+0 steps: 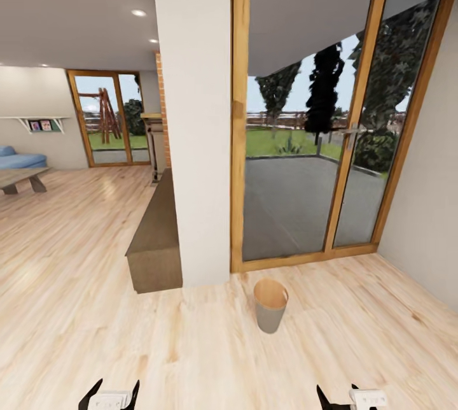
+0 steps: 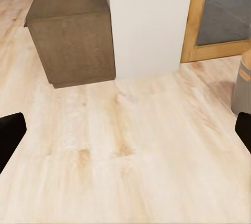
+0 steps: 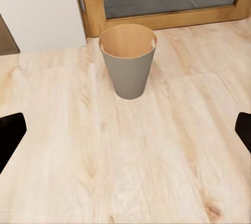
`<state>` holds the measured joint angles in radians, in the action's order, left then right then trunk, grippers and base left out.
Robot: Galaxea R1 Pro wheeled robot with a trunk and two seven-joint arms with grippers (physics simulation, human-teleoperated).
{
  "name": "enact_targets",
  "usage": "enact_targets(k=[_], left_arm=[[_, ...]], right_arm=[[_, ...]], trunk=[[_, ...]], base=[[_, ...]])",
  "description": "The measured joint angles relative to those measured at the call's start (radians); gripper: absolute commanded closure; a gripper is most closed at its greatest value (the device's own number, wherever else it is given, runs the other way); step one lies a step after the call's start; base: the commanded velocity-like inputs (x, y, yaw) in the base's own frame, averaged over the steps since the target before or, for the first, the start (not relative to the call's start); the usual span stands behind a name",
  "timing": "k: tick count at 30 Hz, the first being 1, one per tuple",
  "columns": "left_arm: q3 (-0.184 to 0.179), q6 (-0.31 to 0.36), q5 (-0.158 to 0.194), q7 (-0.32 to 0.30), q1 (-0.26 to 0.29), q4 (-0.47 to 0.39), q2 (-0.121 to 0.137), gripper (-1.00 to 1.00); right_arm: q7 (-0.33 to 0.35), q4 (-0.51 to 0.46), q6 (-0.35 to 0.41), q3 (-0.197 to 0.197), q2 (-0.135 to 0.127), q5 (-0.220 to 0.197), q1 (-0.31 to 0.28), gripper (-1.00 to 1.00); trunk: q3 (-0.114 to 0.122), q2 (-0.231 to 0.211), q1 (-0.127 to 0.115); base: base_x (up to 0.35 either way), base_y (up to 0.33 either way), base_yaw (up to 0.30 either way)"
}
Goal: Put the three can of soda from the living room inside the tash can in the kitchen.
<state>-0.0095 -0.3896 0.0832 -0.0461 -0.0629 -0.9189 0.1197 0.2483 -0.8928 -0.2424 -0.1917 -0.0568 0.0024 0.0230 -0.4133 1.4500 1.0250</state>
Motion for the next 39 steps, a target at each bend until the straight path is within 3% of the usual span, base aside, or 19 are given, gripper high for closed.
enact_targets(k=[13, 15, 21, 23, 24, 26, 27, 30, 31, 32, 39], left_arm=[[0.007, 0.005, -0.003, -0.006, 0.001, 0.016, 0.001, -1.0], [0.008, 0.007, 0.0, -0.008, 0.005, 0.062, 0.004, -1.0], [0.008, 0.007, 0.0, -0.009, 0.008, 0.083, 0.003, -1.0], [0.008, 0.008, 0.0, -0.009, 0.009, 0.086, 0.002, -1.0], [0.008, 0.008, 0.0, -0.009, 0.009, 0.088, 0.002, -1.0], [0.008, 0.008, 0.0, -0.009, 0.009, 0.089, 0.002, -1.0], [0.008, 0.008, 0.0, -0.009, 0.009, 0.09, 0.002, -1.0], [0.008, 0.008, -0.001, -0.009, 0.009, 0.091, 0.001, -1.0], [0.008, 0.008, -0.001, -0.009, 0.009, 0.091, 0.001, -1.0], [0.008, 0.008, -0.001, -0.009, 0.009, 0.092, 0.001, -1.0], [0.007, 0.006, -0.001, -0.008, 0.009, 0.091, 0.001, -1.0]], right_arm=[[0.0, -0.002, 0.0, 0.0, 0.003, 0.007, 0.0, -1.0], [0.006, -0.025, 0.0, 0.0, 0.004, 0.004, 0.0, -1.0], [0.012, -0.1, 0.03, -0.001, 0.007, -0.003, 0.0, -1.0], [0.013, -0.138, 0.083, 0.0, 0.007, -0.004, 0.0, -1.0], [0.014, -0.174, 0.147, 0.001, 0.006, -0.004, 0.0, -1.0], [0.015, -0.194, 0.185, 0.001, 0.006, -0.005, 0.0, -1.0], [0.015, -0.247, 0.287, 0.001, 0.005, -0.005, -0.004, -1.0], [0.016, -0.295, 0.41, 0.001, 0.004, -0.006, -0.032, -1.0], [0.016, -0.295, 0.412, 0.001, 0.004, -0.005, -0.033, -1.0], [0.016, -0.305, 0.481, 0.001, 0.004, -0.006, -0.063, -1.0], [0.009, -0.3, 0.77, 0.001, -0.002, 0.0, -0.22, -1.0]], trunk=[[0.0, 0.0, 0.0], [0.0, 0.0, 0.0], [0.0, 0.0, 0.0], [0.0, 0.0, 0.0], [0.0, 0.0, 0.0], [0.0, 0.0, 0.0], [0.0, 0.0, 0.0], [0.0, 0.0, 0.0], [0.0, 0.0, 0.0], [0.0, 0.0, 0.0], [0.0, 0.0, 0.0]], base=[[0.316, -0.019, -0.006], [0.323, -0.001, 0.0], [0.254, 0.0, 0.0], [0.103, 0.0, 0.0], [0.08, 0.0, 0.0], [0.048, 0.0, 0.0], [0.026, 0.0, 0.0], [0.016, 0.0, 0.0], [0.009, 0.0, 0.0], [0.007, 0.0, 0.0], [0.003, 0.0, 0.0]])
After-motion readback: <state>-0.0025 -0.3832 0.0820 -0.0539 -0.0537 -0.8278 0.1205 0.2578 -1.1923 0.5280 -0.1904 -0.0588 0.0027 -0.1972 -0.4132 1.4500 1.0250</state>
